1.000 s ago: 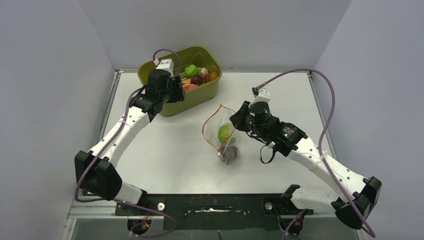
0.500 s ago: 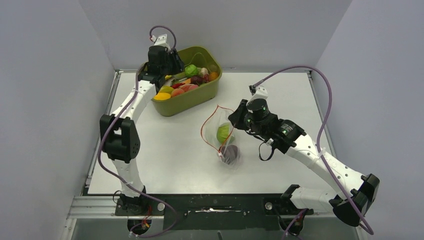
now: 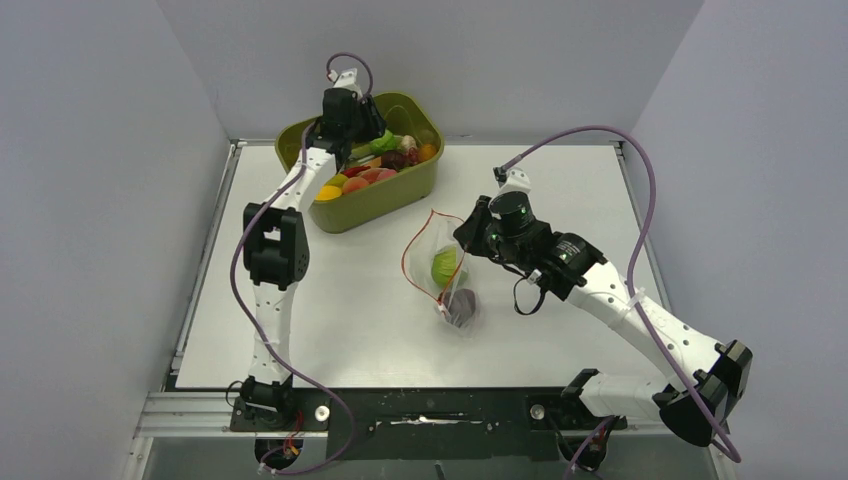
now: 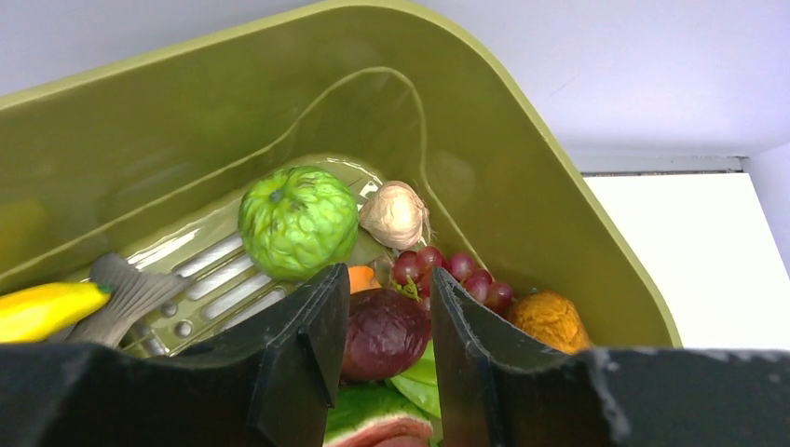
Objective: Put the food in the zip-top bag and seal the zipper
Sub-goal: Pick up the fake fruit from the bin.
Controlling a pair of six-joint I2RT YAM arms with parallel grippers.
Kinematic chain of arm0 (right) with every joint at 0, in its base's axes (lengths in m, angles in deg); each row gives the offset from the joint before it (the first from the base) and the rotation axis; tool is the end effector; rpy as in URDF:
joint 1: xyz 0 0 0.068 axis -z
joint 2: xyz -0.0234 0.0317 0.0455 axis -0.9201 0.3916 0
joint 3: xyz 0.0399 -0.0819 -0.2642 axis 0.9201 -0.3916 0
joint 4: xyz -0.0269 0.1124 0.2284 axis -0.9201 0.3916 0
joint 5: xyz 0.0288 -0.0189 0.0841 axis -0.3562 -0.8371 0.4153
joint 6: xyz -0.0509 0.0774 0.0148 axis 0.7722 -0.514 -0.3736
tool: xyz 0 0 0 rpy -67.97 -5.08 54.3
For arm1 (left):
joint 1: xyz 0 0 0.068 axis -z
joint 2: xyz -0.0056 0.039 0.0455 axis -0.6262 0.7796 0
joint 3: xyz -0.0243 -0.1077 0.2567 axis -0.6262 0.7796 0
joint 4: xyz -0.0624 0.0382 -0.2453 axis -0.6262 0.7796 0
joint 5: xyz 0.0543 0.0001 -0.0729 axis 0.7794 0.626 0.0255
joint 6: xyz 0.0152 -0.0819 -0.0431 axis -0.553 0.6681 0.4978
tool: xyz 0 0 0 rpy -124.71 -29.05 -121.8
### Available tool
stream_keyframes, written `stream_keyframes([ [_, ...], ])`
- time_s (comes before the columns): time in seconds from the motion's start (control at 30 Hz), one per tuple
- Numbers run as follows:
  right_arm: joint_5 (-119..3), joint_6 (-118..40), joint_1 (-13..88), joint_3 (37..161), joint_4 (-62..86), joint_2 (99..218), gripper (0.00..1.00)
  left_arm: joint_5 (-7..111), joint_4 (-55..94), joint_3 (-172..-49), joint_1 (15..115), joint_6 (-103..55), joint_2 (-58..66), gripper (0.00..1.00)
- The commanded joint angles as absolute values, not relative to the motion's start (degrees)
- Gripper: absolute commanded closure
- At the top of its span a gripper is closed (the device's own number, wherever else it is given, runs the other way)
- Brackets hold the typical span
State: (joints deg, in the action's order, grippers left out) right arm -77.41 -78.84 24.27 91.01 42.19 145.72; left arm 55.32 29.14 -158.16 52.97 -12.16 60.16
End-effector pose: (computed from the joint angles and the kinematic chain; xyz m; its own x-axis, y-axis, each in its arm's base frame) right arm 0.2281 0.1870 0.3398 -0.6540 0.3676 -0.6612 -0.0884 0.8308 0.5494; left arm 0.5752 -0.1528 0.2725 -0.4276 -0.3028 -0.8517 0.1637 0.9007 -0.4024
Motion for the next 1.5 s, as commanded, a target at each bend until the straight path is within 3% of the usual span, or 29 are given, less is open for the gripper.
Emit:
stream_keyframes([
  [0.0, -76.9, -77.9, 25.0, 94.2, 39.3, 146.1, 1.0, 51.5, 28.1, -164.6, 53.1, -10.8, 63.9, 0.64],
  [0.43, -76.2, -77.1, 26.1, 94.4, 39.5, 146.9, 1.0, 45.7, 23.0, -169.1, 54.0, -8.5, 71.7, 0.67],
  [1.17, -77.5, -76.5, 27.0, 95.8, 42.4, 145.5, 1.0, 48.2, 19.2, -169.0, 54.8, -10.4, 73.9, 0.73],
  [1.23, -77.9, -76.6, 27.0, 95.7, 42.7, 145.1, 1.0, 48.3, 17.9, -168.2, 54.8, -10.4, 73.5, 0.78],
  [1.37, -78.5, -77.6, 27.0, 94.4, 42.6, 143.9, 1.0, 47.5, 18.0, -168.4, 54.7, -11.1, 73.2, 1.0],
  [1.47, -77.5, -77.9, 27.3, 94.1, 42.3, 144.1, 1.0, 47.1, 21.2, -168.6, 54.3, -12.6, 70.9, 1.0],
])
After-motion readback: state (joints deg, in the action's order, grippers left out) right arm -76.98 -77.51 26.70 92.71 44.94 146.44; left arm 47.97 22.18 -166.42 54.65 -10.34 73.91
